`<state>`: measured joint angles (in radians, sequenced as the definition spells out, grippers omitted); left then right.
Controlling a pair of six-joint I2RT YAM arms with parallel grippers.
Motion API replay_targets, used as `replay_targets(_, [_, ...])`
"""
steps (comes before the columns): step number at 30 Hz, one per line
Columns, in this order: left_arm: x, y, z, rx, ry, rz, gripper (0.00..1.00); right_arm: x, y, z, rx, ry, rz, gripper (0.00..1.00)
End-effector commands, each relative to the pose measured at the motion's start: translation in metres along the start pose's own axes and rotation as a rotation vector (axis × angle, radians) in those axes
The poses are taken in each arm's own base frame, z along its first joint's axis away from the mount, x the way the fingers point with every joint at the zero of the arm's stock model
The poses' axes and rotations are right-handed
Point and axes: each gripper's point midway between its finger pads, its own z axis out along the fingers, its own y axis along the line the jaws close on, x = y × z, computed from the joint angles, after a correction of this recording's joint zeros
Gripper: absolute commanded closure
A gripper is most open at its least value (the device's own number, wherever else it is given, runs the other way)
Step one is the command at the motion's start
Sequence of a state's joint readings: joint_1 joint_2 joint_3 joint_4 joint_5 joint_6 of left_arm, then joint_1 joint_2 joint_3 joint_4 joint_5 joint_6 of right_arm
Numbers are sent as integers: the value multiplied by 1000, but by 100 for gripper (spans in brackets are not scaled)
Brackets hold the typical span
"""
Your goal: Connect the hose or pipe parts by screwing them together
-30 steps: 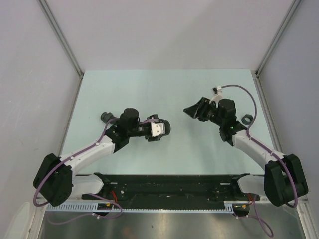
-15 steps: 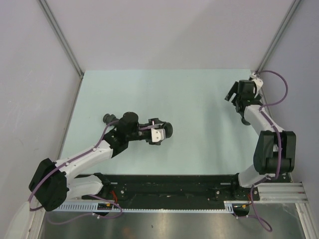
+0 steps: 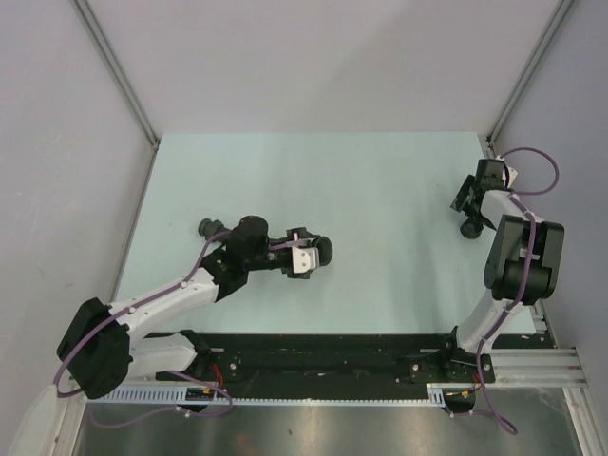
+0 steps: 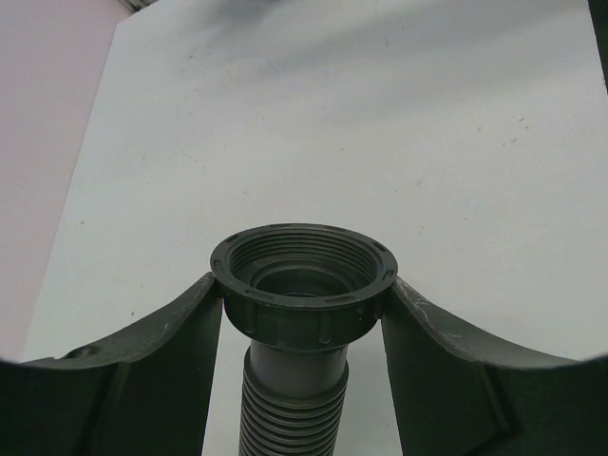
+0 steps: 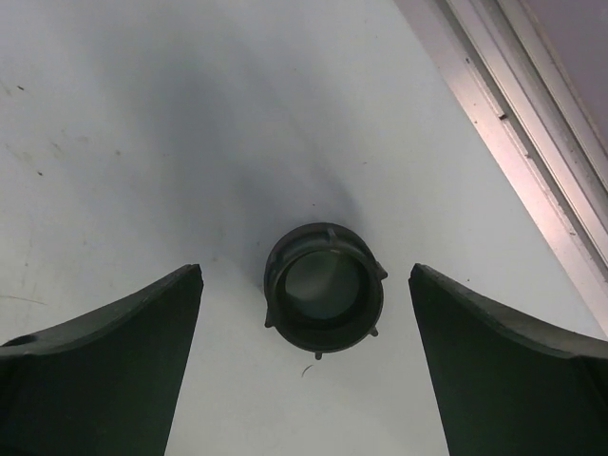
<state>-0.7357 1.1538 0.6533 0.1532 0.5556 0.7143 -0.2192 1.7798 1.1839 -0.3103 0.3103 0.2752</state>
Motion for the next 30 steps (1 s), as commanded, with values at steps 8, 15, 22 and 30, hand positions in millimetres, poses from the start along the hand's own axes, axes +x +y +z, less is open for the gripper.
replay_targets(8, [-6,8,4,-28,-17,-1,100,9,3,15,-36,87,-93,25])
replay_targets(15, [-1,7,6,-25,-4,-12,100,22,20,16,-116,138,-105,51])
replay_targets(22, [11,17,14,-60,50,-54,100,64,112,-21,-352,186,-229,65])
replay_targets(30, [20,15,8,-85,82,-40,100,82,211,-152,-930,88,-216,72])
